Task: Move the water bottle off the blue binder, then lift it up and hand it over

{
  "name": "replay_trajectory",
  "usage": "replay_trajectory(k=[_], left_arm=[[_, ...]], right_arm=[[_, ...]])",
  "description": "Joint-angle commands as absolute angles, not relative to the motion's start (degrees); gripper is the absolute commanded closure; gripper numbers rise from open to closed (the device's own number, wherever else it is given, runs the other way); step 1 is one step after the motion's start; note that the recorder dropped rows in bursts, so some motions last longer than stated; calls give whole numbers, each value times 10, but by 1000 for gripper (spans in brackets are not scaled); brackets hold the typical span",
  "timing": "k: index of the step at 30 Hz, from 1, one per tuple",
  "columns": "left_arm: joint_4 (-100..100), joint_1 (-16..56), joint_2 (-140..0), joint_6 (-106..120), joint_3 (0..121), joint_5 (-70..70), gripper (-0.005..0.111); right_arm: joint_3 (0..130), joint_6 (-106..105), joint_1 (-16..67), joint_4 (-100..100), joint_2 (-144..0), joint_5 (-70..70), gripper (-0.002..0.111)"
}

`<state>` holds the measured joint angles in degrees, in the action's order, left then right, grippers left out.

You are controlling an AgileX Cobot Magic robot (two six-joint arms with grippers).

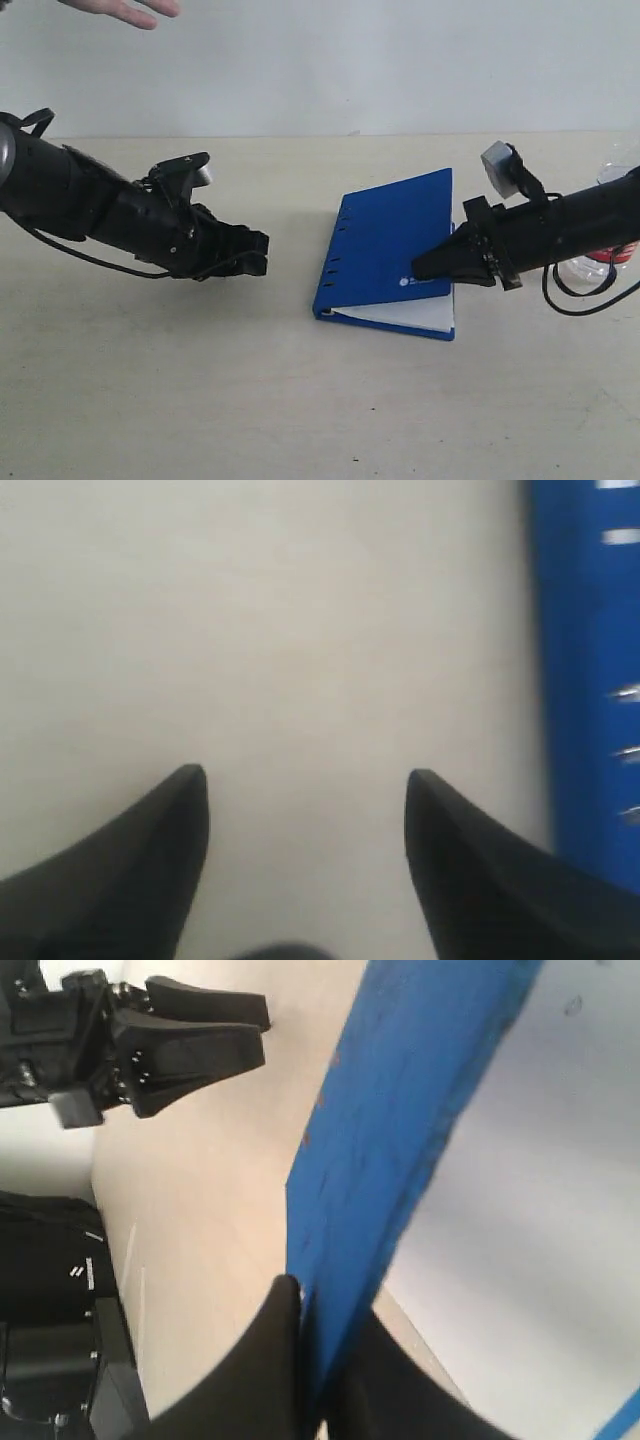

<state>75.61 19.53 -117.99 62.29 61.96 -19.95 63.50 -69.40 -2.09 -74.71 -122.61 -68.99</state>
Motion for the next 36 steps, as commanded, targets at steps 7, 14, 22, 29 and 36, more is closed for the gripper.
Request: replay_trajectory(k=[7, 14, 22, 29, 36], left_arm=[[986, 198, -1194, 725, 613, -352, 54], [983, 198, -1206, 714, 613, -370, 54], [981, 198, -1252, 724, 613, -377, 54], [982, 200, -1257, 937, 613, -445, 54], [999, 200, -1260, 964, 613, -565, 54]], right_arm=[[632, -680, 17, -665, -1217, -700, 108], [632, -704, 19, -666, -1217, -700, 108], [632, -702, 19, -660, -1217, -700, 108], [632, -721, 19, -652, -1217, -700, 108], [632, -728, 100, -634, -1217, -700, 108]])
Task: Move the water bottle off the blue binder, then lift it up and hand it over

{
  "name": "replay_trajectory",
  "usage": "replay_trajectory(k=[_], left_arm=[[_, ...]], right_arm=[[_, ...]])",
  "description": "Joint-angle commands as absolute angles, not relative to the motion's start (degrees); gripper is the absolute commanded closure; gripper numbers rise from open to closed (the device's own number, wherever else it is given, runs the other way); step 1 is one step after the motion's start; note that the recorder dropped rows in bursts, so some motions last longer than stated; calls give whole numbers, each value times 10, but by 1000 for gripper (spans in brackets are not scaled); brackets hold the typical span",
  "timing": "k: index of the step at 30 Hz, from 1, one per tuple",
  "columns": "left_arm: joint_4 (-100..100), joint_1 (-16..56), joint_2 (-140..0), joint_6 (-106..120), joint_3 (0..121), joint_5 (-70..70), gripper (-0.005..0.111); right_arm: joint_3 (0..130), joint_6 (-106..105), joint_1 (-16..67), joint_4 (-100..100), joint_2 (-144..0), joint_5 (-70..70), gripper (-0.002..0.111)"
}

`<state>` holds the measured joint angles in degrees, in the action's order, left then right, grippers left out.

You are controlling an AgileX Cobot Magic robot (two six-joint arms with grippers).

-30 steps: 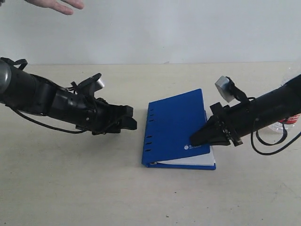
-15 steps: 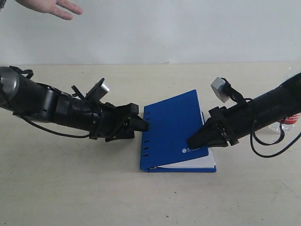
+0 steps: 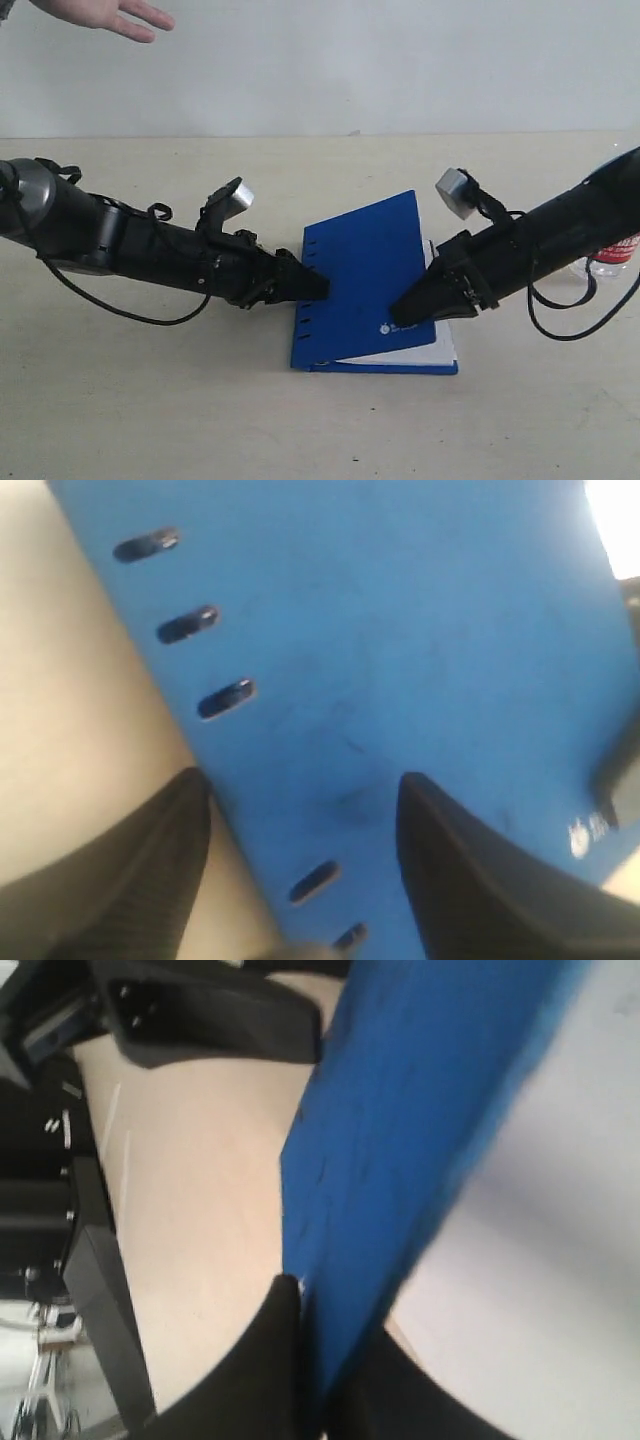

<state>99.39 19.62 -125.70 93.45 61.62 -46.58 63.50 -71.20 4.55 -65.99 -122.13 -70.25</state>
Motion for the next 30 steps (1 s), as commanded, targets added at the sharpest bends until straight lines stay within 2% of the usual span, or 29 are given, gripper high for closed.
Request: replay_trajectory(k=[1, 6, 13, 20, 28, 30], left_arm=[[999, 200, -1261, 975, 613, -599, 54], [999, 200, -1261, 988, 613, -700, 54], [999, 200, -1245, 981, 613, -700, 54], [999, 200, -1220, 971, 613, -700, 55], [977, 206, -1184, 945, 613, -700, 55], [974, 223, -1181, 945, 613, -700, 58]], right_arm=[[632, -732, 119, -627, -1217, -700, 108], [632, -729, 143, -620, -1217, -700, 108], [632, -678, 142, -564, -1217, -698, 108], [632, -627, 142, -541, -1217, -618, 108], [632, -630, 142, -510, -1218, -587, 108], [632, -654, 143, -511, -1218, -589, 108]])
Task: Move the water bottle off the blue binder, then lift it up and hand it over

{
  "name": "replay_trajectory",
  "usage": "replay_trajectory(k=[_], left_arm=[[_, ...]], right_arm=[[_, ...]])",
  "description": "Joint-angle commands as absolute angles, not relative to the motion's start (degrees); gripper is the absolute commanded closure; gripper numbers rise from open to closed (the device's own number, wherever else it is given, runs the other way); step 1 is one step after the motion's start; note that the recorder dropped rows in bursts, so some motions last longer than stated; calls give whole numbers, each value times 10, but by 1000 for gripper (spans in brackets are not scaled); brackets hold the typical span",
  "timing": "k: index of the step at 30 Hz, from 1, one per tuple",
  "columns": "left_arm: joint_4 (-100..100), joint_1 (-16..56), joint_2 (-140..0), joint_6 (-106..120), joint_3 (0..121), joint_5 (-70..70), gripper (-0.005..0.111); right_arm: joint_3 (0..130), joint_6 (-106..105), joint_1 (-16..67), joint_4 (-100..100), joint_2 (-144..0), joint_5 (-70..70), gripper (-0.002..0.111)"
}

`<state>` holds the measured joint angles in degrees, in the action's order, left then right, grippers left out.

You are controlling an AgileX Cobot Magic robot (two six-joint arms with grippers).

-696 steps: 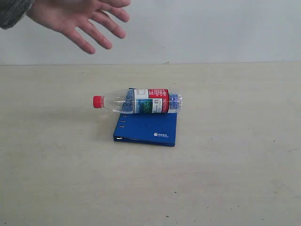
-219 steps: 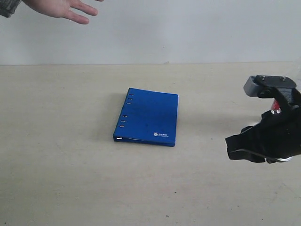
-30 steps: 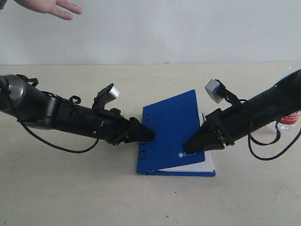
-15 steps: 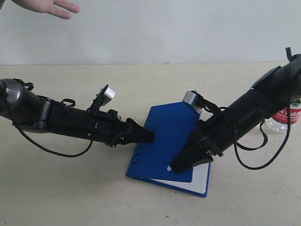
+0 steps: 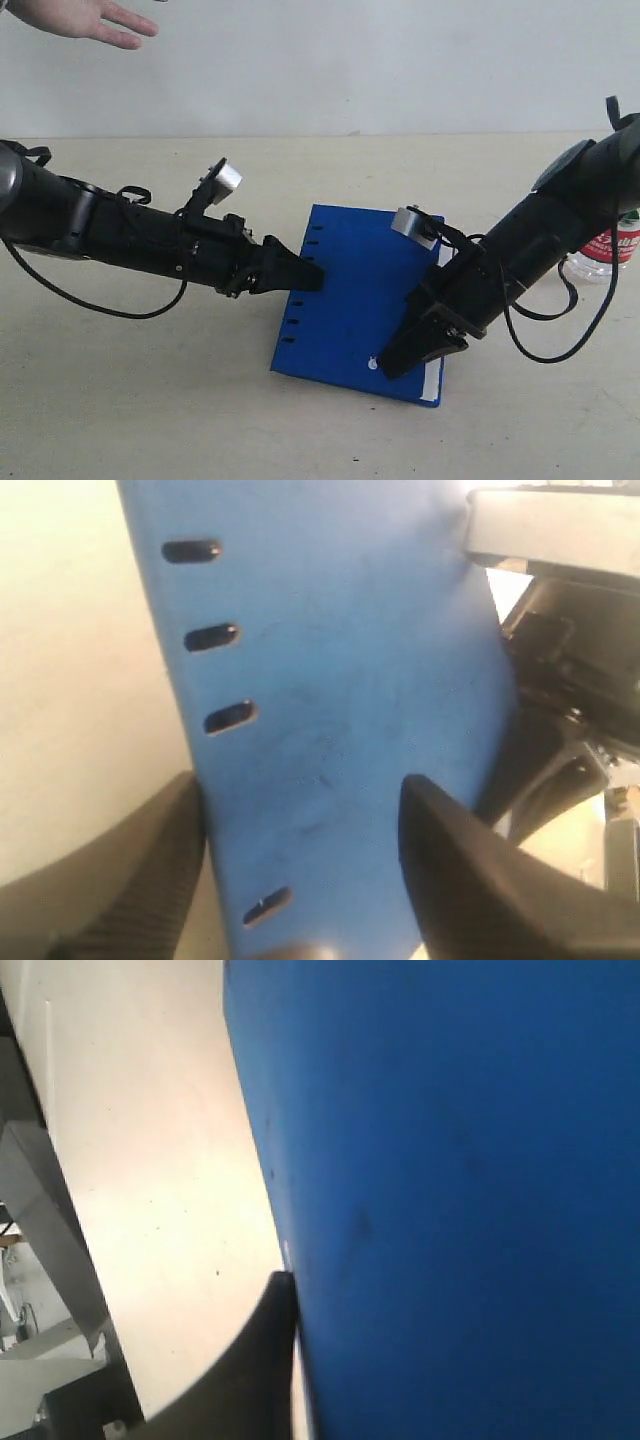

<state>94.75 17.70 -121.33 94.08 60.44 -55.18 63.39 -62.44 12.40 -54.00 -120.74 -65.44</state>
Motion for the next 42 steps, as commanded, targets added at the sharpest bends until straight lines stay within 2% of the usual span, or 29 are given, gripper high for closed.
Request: replay_trajectory(k=[1, 7, 10, 23, 25, 30, 32, 42], left_arm=[[966, 236, -1181, 944, 613, -700, 62], [944, 348, -1181, 948, 613, -700, 94], [978, 366, -1181, 983, 613, -700, 101], [999, 315, -1177, 986, 613, -700, 102], [990, 308, -1167, 989, 613, -700, 102], [933, 305, -1139, 992, 613, -700, 102], [918, 305, -1129, 992, 613, -700, 102], [876, 305, -1127, 985, 612, -700, 102]], right_arm=[[632, -672, 144, -513, -1218, -593, 108], [632, -688, 144, -514, -1218, -585, 108], [632, -685, 144, -512, -1218, -590, 108], [632, -656, 144, -510, -1218, -585, 106], [632, -656, 144, -511, -1218, -573, 99], [632, -647, 144, -523, -1218, -532, 66], [632, -643, 144, -526, -1218, -510, 58], [645, -642, 144, -548, -1216, -486, 55]])
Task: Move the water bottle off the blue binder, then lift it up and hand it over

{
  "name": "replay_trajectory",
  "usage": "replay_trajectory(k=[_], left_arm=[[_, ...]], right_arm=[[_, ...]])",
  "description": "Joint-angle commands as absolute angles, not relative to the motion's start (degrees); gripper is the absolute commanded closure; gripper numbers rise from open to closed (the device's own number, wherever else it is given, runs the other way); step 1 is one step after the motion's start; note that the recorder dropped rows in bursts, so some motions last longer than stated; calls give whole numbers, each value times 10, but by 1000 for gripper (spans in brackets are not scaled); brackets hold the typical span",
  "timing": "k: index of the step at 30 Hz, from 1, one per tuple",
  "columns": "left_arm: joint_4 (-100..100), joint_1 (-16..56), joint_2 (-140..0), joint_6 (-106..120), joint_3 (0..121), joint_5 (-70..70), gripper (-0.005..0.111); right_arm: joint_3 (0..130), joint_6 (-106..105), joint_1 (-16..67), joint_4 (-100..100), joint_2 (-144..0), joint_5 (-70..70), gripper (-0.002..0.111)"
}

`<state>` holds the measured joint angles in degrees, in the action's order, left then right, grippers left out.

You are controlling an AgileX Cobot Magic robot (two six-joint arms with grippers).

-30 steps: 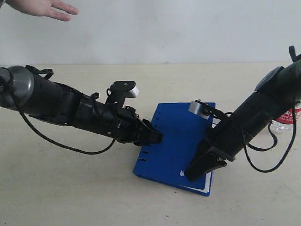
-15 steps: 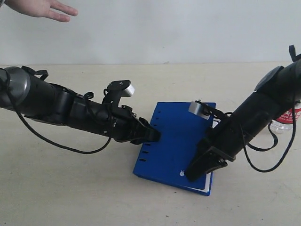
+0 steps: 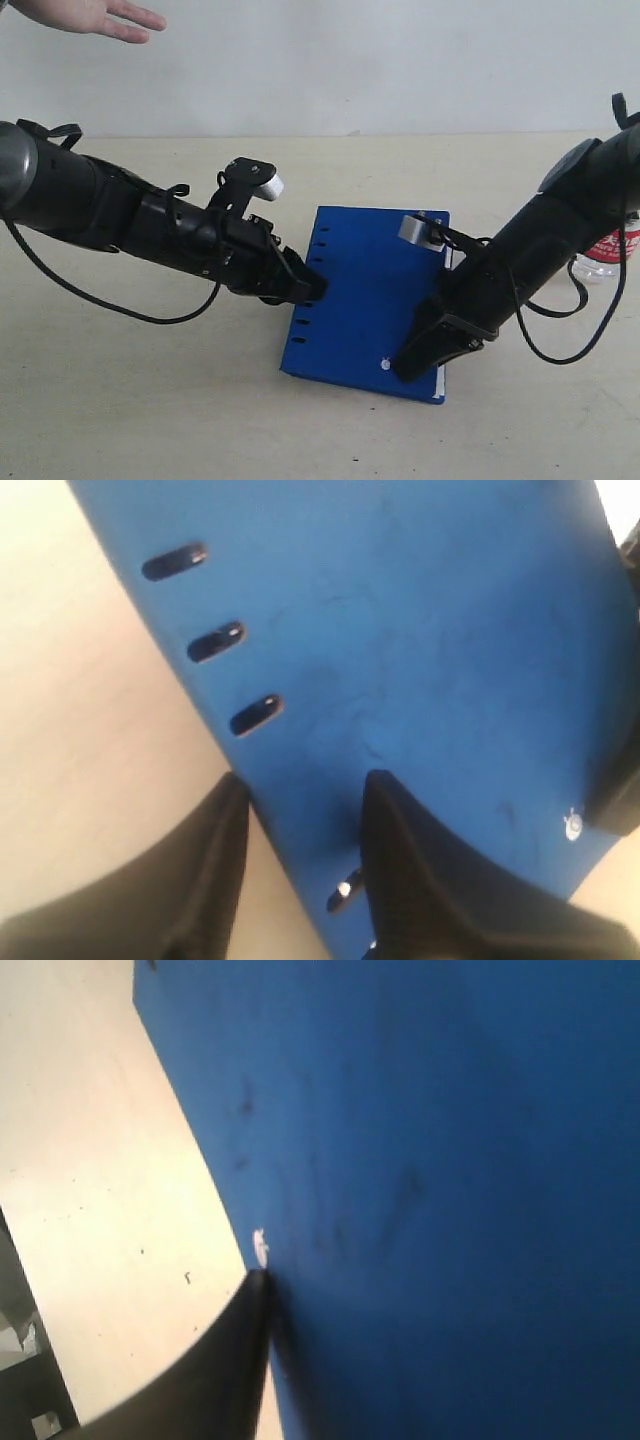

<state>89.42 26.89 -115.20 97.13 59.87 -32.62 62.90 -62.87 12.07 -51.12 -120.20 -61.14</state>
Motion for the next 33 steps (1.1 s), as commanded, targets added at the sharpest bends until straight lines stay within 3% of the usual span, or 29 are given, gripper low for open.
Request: replay_trajectory(k=[1, 8, 15, 21, 24, 33], left_arm=[[869, 305, -1127, 983, 612, -700, 102], [863, 291, -1127, 981, 598, -700, 102], [901, 252, -1127, 1004, 567, -700, 102], [914, 252, -1127, 1001, 567, -700, 102], [914, 252, -1127, 944, 567, -592, 102], [910, 212, -1127, 816, 567, -356, 53]], right_arm=[[649, -642, 144, -548, -1213, -489, 55], [671, -626, 139, -541, -1154, -468, 55], [667, -404, 131, -353, -1126, -434, 55], [667, -404, 131, -379, -1126, -355, 55], [667, -417, 131, -424, -1126, -351, 56], [667, -274, 131, -426, -1126, -314, 56]])
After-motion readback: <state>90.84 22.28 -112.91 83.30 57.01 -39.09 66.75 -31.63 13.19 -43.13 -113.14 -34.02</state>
